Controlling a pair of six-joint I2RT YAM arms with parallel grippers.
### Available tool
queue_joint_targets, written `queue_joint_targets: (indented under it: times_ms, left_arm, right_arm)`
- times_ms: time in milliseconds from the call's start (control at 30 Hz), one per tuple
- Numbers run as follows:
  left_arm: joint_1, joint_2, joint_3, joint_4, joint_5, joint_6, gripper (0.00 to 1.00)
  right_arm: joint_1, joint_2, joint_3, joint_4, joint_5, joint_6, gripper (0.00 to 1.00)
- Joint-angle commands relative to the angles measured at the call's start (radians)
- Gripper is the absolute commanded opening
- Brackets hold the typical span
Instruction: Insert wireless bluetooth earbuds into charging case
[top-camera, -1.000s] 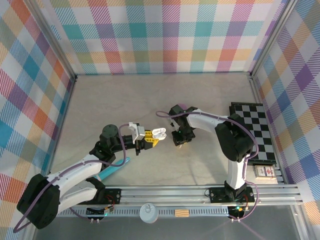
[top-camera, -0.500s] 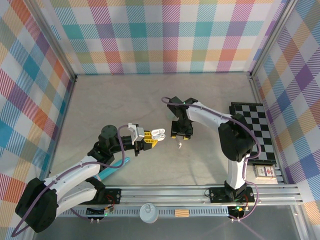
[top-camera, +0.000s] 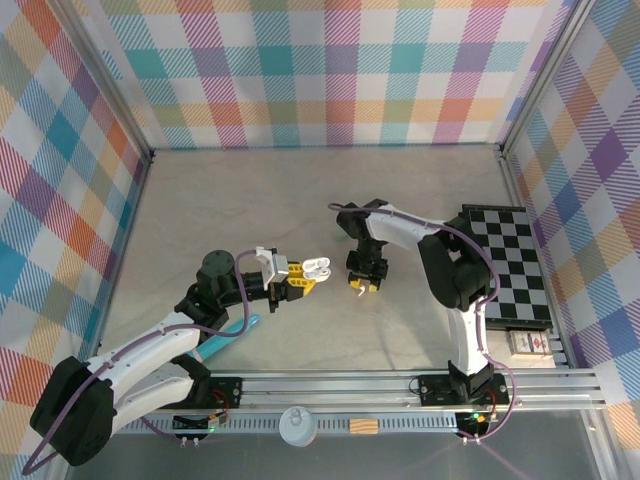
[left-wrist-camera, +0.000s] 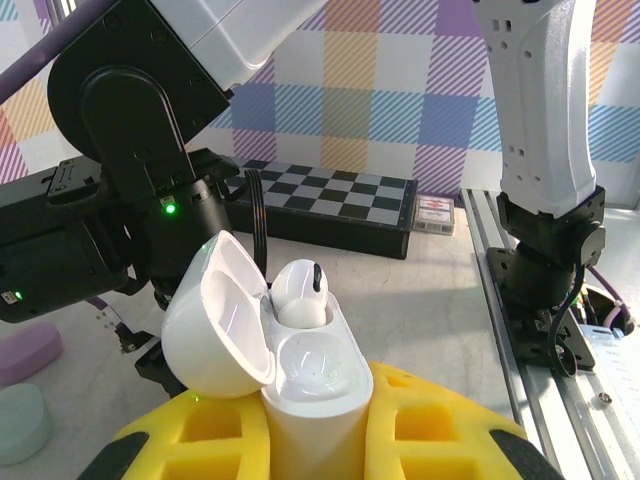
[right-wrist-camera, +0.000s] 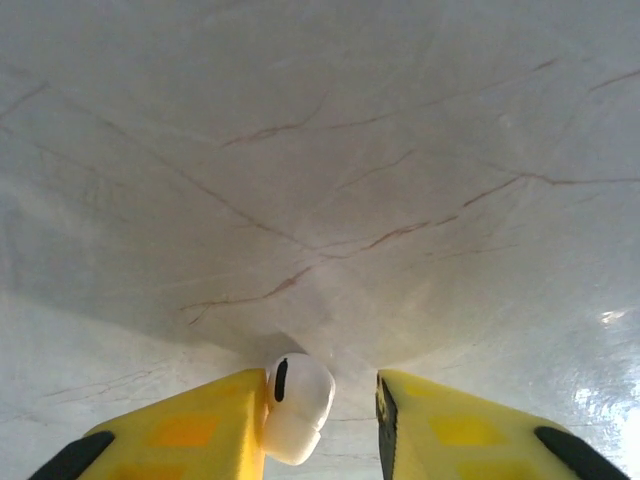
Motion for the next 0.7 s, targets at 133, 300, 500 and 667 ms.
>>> queue_joint_targets:
  times_ms: [133,300,500,667]
  left_arm:
    - [0.003,-0.013,0.016,0.023,0.020,0.018,0.00]
    - [0.003,-0.021,0.015,0.011,0.018,0.022,0.00]
    - [0.003,-0.018,0.016,0.013,0.021,0.022,0.00]
    - [0.003,-0.018,0.015,0.018,0.023,0.022,0.00]
  right_arm:
    - [-0.004,0.023,-0.013,-0.007,-0.030,0.008,0.31]
    - [-0.006,0.026,-0.027,-0.005,-0.029,0.020,0.27]
    - [-0.006,0.022,-0.041,0.012,-0.037,0.023,0.22]
    - [-0.003,-0.003,-0.038,0.024,-0.016,-0.031,0.22]
